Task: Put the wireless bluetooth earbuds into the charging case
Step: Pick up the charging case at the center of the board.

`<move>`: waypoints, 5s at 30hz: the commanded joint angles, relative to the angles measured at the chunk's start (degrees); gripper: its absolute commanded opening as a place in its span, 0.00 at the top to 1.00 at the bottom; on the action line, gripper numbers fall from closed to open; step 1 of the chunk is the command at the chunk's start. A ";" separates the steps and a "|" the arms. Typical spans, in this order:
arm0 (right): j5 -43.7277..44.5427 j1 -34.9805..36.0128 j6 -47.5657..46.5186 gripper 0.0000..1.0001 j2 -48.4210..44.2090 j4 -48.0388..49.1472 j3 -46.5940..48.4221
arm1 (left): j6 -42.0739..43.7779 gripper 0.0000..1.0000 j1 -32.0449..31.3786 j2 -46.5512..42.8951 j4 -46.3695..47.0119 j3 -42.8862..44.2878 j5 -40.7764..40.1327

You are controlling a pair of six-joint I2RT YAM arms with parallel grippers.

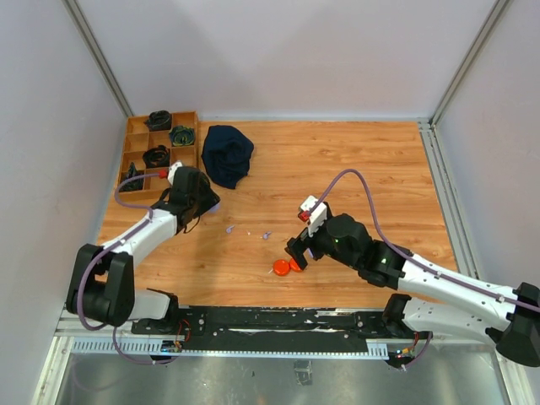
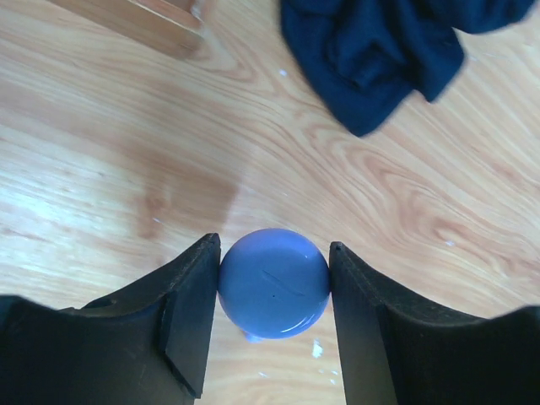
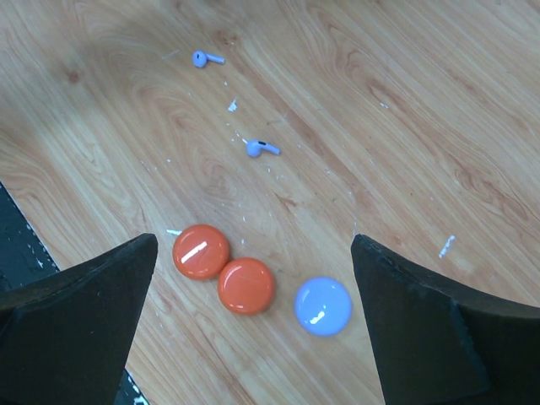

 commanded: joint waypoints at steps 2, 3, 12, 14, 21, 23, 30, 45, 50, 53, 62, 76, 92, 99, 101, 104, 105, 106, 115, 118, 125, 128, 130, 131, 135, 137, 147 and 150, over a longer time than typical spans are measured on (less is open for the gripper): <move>-2.96 -0.75 1.57 0.00 2.62 9.05 -0.77 | -9.22 0.54 -5.08 -6.43 3.14 -2.56 2.80; -3.11 -0.75 1.58 0.00 3.21 10.49 -1.01 | -10.90 0.54 -6.46 -7.63 3.27 -3.15 1.88; -4.24 -0.75 3.14 0.01 9.17 26.97 -4.37 | -24.43 0.58 -16.64 -14.31 7.19 -7.46 -1.45; -4.11 -0.75 3.48 0.02 10.51 30.03 -4.82 | -26.63 0.59 -19.13 -14.79 7.88 -7.61 -2.27; -2.96 -0.75 4.82 0.03 15.28 36.58 -4.51 | -34.31 0.60 -25.75 -16.29 9.15 -8.02 -9.02; -2.02 -0.76 5.67 0.04 16.60 37.59 -4.26 | -35.81 0.60 -27.22 -16.58 9.93 -8.49 -10.46; -0.98 -0.73 7.46 0.14 20.01 42.72 -4.21 | -39.21 0.61 -31.42 -17.59 11.82 -9.62 -14.42; -0.54 -1.60 8.06 0.34 23.39 45.82 -2.95 | -39.68 0.62 -36.05 -18.79 12.42 -9.46 -19.04; -1.68 -2.51 8.48 0.37 23.47 46.49 -2.69 | -40.14 0.62 -37.11 -18.67 13.30 -9.96 -19.25; -2.44 -3.06 8.99 0.39 23.57 47.05 -2.73 | -40.14 0.63 -37.57 -18.70 13.64 -9.98 -19.62; -2.93 -3.65 9.87 0.42 24.35 47.59 -2.34 | -39.47 0.63 -38.81 -18.44 13.66 -9.46 -20.94; -2.50 -4.67 12.12 0.50 24.32 47.10 -2.02 | -36.96 0.62 -41.67 -18.37 13.57 -8.39 -25.62; -5.24 -5.94 14.74 0.50 22.84 44.65 -0.44 | -35.91 0.62 -43.78 -18.87 15.80 -9.28 -29.40; -6.32 -6.16 15.78 0.49 22.76 43.75 -0.57 | -35.55 0.61 -43.94 -20.12 16.33 -9.83 -30.70; -6.34 -6.20 15.88 0.48 22.58 42.99 -0.56 | -35.28 0.62 -43.90 -20.51 16.66 -9.97 -31.17; -6.21 -6.28 16.18 0.49 22.51 42.42 -0.54 | -34.81 0.62 -43.90 -20.69 17.11 -10.07 -31.42; -6.17 -6.29 16.23 0.49 22.55 42.42 -0.60 | -34.72 0.62 -43.92 -20.64 17.23 -10.07 -31.31; -6.15 -6.25 16.32 0.49 22.60 42.41 -0.55 | -34.70 0.61 -43.89 -20.63 17.26 -10.07 -31.29; -6.80 -6.54 16.50 0.52 22.68 43.91 -0.30 | -34.38 0.62 -44.11 -20.72 18.67 -10.79 -30.75; -6.50 -6.70 16.61 0.59 22.35 44.46 -0.54 | -34.51 0.61 -44.13 -20.59 19.18 -11.12 -30.38; -7.61 -7.13 16.46 0.76 21.45 44.83 -1.31 | -33.27 0.49 -44.28 -21.16 19.87 -11.86 -30.23; -8.93 -7.61 16.28 0.83 20.75 44.61 -1.45 | -31.09 0.36 -44.30 -22.18 20.43 -12.37 -30.35; -10.27 -8.19 16.02 0.86 20.09 44.61 -1.78 | -29.01 0.29 -44.28 -23.26 20.75 -12.73 -30.66; -11.12 -8.55 15.92 0.87 19.67 44.55 -1.98 | -27.74 0.26 -44.28 -23.90 20.90 -12.86 -30.80; -15.89 -10.48 14.89 0.90 17.84 44.53 -2.87 | -19.57 0.18 -44.23 -27.15 23.04 -14.19 -30.72; -19.10 -11.79 14.63 0.93 16.94 44.48 -3.30 | -13.93 0.15 -44.27 -29.47 25.01 -15.18 -29.93; -37.00 -20.90 13.29 0.96 10.46 44.52 -6.22 | 14.79 0.05 -44.18 -37.46 32.72 -17.13 -17.18; -42.14 -23.62 12.19 0.96 7.88 44.49 -7.29 | 21.34 0.05 -44.10 -37.98 32.10 -15.69 -11.94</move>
